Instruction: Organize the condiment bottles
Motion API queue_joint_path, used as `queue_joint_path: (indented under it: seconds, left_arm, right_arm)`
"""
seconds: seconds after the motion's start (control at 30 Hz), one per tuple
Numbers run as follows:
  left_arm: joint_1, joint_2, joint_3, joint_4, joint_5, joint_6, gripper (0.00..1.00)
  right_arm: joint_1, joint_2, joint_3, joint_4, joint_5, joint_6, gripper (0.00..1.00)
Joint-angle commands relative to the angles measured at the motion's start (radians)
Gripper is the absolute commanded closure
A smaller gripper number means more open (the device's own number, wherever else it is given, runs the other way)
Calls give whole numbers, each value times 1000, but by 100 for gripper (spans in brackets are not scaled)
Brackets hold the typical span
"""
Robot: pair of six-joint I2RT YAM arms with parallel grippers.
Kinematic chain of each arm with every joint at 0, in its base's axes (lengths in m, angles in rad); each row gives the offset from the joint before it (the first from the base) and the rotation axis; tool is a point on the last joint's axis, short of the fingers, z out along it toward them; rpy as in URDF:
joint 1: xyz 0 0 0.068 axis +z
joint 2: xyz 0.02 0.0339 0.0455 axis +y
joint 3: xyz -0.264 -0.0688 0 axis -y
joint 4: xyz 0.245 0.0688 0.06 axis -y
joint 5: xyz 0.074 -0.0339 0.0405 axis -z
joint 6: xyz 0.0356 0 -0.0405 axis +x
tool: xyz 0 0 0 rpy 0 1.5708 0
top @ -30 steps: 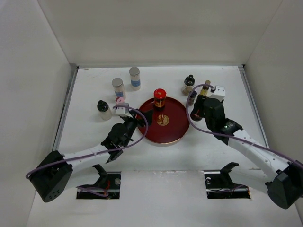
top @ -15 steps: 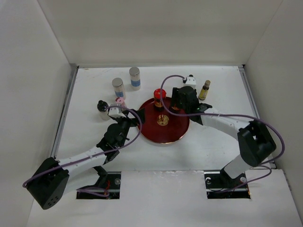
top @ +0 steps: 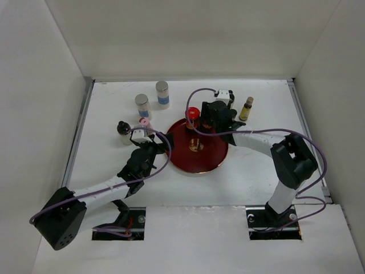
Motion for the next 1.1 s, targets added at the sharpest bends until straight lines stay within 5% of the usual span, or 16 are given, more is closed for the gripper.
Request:
queue_joint_path:
  seconds: [0.0,0.17,0.4,0.43,0.53,0.6,0.67,0.77,0.9,1.07]
  left_arm:
    - [11,13,10,42,-4,-13,0]
    - [6,-8,45,7,-2,-12,1]
    - [8,6,227,-199,-7,1,12]
    - [16,18,264,-226,-9,8,17]
    - [49,64,374,-292,-2,39,55]
    - [75,102,420,-305,-4,48,70]
    - [106,151,482,-323,1,57,76]
    - [143,245,571,-323,-10,111,70]
    - [194,439,784,-435,-25,191,35]
    - [201,621,1008,-558,-38,273,12]
  right_arm:
    - [-1,-19,65,181,44,-9,19]
    - [-1,-129,30,164,27,11,9]
    - [-1,-399,-86,181,-97,32,8]
    - [-1,-432,-108,178,-117,40,11]
    - [-1,-543,-195,178,-128,49,39]
    - [-1,-620,-261,167,-124,57,59]
    - [-1,-695,-335,161,-126,72,69]
    - [5,-767,-411,148,-135,82,68]
    - [5,-796,-488,163,-141,80,50]
    - [14,-796,-537,232,-150,112,31]
